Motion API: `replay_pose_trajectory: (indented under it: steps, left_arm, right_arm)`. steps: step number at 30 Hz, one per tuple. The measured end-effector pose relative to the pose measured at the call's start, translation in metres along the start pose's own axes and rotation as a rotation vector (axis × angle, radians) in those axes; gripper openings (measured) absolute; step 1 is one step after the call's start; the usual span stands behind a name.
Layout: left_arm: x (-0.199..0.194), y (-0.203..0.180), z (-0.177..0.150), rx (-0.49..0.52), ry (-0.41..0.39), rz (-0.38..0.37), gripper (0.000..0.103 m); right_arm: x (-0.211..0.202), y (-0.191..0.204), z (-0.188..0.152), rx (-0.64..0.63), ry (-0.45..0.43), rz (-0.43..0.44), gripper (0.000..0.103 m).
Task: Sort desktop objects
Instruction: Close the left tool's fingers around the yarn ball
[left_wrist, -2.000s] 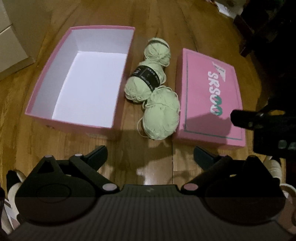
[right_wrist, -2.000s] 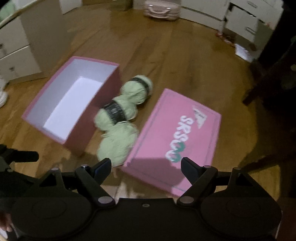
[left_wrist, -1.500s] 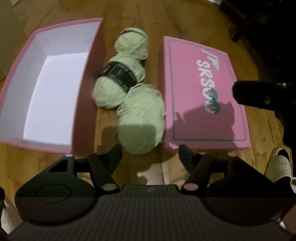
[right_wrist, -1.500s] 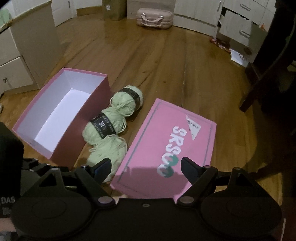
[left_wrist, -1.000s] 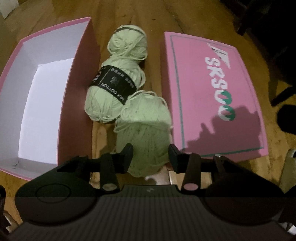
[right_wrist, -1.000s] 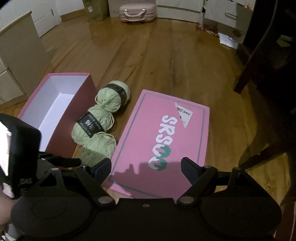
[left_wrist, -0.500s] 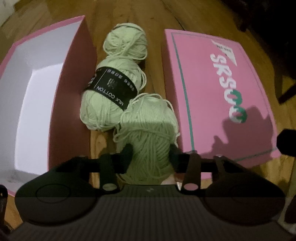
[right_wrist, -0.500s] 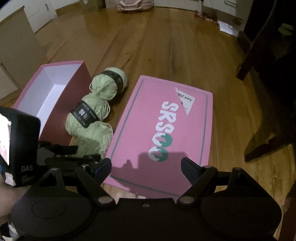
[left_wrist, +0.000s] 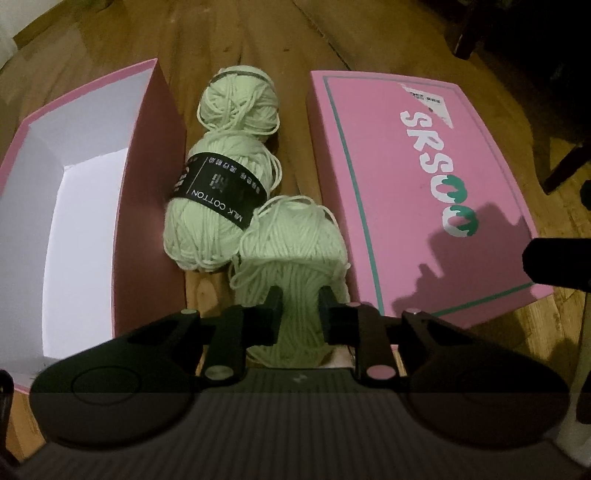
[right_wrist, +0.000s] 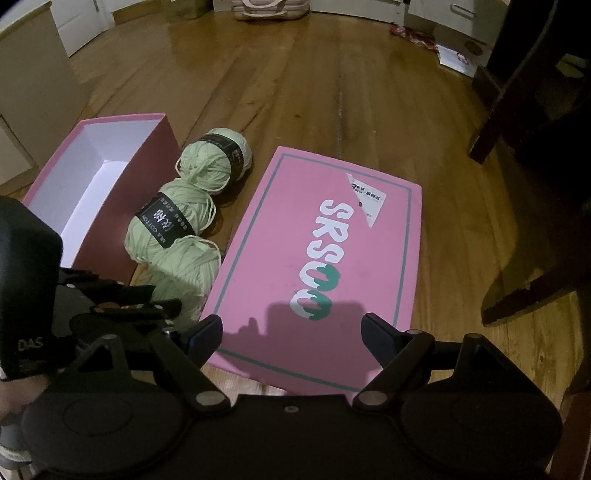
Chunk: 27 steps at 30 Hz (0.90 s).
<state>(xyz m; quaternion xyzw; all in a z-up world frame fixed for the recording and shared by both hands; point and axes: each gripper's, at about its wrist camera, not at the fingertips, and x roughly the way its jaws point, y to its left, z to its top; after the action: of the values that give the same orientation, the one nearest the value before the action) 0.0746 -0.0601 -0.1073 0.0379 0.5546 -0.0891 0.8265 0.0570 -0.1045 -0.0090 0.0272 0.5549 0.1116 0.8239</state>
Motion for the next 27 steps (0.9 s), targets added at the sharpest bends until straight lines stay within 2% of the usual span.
replay_pose_trajectory:
  steps: [8,10,13,17,21,24,27]
  left_arm:
    - [-0.017,0.007,0.006,-0.046,-0.02,-0.039,0.02]
    - [-0.021,0.013,0.008,-0.076,-0.03,-0.061,0.032]
    - [-0.02,0.02,0.008,-0.112,-0.031,-0.067,0.044]
    - [-0.01,0.018,0.006,-0.085,-0.013,-0.015,0.046]
    - [0.002,0.022,0.006,-0.106,-0.017,-0.042,0.057]
    - [0.008,0.022,0.006,-0.12,-0.005,-0.057,0.06]
    - [0.012,0.019,0.006,-0.09,0.003,-0.05,0.064]
  right_arm:
    - [-0.001,-0.002,-0.001,0.004,0.008,0.017,0.086]
    - [0.0,-0.001,-0.002,0.006,0.009,0.018,0.086]
    - [0.001,-0.002,-0.002,0.01,0.014,0.02,0.086]
    - [0.001,-0.002,-0.002,0.018,0.013,0.022,0.086]
    - [0.002,-0.001,-0.003,0.007,0.013,0.014,0.086]
    - [0.003,0.001,-0.004,0.0,0.019,0.022,0.086]
    - [0.003,0.0,-0.005,-0.01,0.018,0.023,0.086]
